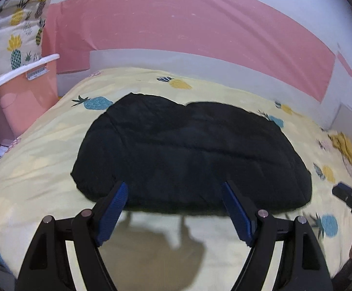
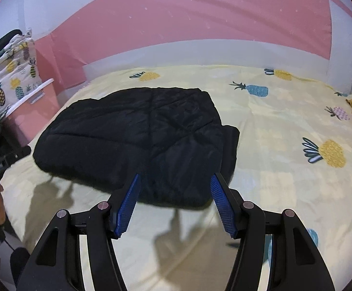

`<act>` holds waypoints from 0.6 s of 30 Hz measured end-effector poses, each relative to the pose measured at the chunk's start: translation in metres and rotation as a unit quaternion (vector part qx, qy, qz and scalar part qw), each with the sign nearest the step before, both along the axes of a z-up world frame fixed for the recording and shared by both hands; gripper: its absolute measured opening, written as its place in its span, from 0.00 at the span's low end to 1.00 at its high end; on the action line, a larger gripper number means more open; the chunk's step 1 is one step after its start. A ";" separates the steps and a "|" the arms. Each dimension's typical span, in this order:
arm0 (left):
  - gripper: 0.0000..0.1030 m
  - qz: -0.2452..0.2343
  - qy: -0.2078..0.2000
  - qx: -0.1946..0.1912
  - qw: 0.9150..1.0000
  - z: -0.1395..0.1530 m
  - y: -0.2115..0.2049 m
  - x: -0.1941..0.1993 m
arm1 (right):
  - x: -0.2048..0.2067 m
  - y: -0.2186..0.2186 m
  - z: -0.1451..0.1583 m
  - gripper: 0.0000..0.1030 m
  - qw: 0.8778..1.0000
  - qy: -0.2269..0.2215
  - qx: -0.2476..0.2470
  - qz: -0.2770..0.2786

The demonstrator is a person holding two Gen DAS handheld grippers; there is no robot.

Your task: Fold large clothes

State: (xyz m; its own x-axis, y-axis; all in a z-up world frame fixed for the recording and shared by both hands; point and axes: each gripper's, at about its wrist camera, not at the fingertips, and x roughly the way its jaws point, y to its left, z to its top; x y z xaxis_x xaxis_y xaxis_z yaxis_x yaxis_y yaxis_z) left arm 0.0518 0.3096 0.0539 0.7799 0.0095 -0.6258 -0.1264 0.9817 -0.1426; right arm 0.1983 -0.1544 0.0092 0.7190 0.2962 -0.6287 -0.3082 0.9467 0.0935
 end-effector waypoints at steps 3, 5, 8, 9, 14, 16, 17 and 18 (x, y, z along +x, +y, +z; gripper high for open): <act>0.79 0.007 -0.008 0.007 1.000 0.003 -0.018 -0.024 | -0.022 0.003 0.001 0.58 1.000 -0.008 -0.004 0.006; 0.79 0.001 -0.009 0.009 1.000 0.005 -0.029 -0.037 | -0.035 0.004 0.000 0.58 1.000 -0.011 -0.008 0.011; 0.79 -0.008 0.001 0.005 1.000 0.003 -0.043 -0.052 | -0.052 0.006 -0.003 0.58 1.000 -0.010 -0.010 0.016; 0.79 -0.009 0.006 0.006 1.000 0.002 -0.047 -0.055 | -0.057 0.006 -0.005 0.58 1.000 -0.009 -0.011 0.018; 0.79 -0.009 0.021 0.012 1.000 -0.005 -0.061 -0.073 | -0.079 0.005 -0.006 0.58 1.000 -0.014 -0.018 0.017; 0.79 -0.009 0.023 0.007 1.000 -0.007 -0.064 -0.080 | -0.084 0.006 -0.007 0.58 0.999 -0.015 -0.022 0.017; 0.79 -0.007 0.023 0.005 1.000 -0.008 -0.064 -0.082 | -0.086 0.007 -0.008 0.58 0.999 -0.016 -0.024 0.018; 0.79 -0.006 0.024 0.002 1.000 -0.009 -0.066 -0.084 | -0.088 0.008 -0.008 0.58 0.999 -0.018 -0.027 0.018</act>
State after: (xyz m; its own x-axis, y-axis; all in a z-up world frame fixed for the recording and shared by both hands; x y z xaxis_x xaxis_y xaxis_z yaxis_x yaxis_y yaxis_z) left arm -0.0321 0.2436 0.0453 0.7494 0.0028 -0.6621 -0.1217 0.9835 -0.1336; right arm 0.1105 -0.1468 0.0008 0.7306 0.2885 -0.6189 -0.3442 0.9384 0.0312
